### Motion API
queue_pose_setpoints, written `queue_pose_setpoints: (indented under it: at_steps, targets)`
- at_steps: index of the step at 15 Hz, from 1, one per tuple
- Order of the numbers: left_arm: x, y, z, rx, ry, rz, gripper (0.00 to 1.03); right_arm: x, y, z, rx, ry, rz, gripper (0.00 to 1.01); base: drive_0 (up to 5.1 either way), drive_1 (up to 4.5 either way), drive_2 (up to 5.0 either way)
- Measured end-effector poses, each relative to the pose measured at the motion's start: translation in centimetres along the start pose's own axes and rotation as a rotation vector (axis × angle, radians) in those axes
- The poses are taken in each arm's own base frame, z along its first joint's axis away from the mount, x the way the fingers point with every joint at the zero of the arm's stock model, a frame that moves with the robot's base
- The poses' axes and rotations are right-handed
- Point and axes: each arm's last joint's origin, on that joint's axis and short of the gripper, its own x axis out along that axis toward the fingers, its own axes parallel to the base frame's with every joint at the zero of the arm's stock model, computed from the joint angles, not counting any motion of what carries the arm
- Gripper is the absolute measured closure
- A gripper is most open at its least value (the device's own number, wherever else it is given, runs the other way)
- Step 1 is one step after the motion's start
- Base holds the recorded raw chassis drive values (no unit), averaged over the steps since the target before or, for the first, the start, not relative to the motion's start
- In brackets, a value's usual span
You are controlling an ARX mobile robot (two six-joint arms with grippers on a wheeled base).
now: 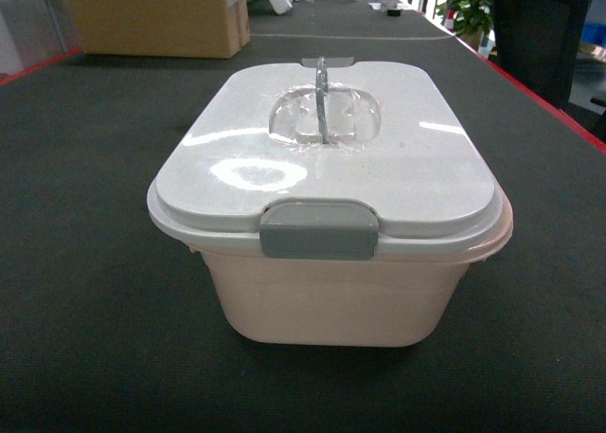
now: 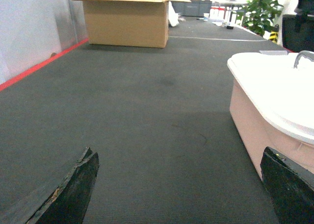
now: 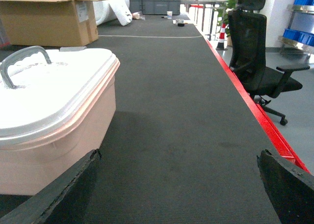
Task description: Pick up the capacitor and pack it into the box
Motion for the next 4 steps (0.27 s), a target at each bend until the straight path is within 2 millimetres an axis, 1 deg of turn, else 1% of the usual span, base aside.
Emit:
queue_pose_setpoints:
  at_steps: [4]
  targets:
    - [0.00,0.00,0.00,0.000,0.000,0.000,0.05,0.00,0.00,0.00,0.000,0.000,0.000,0.03,0.0,0.00,0.0]
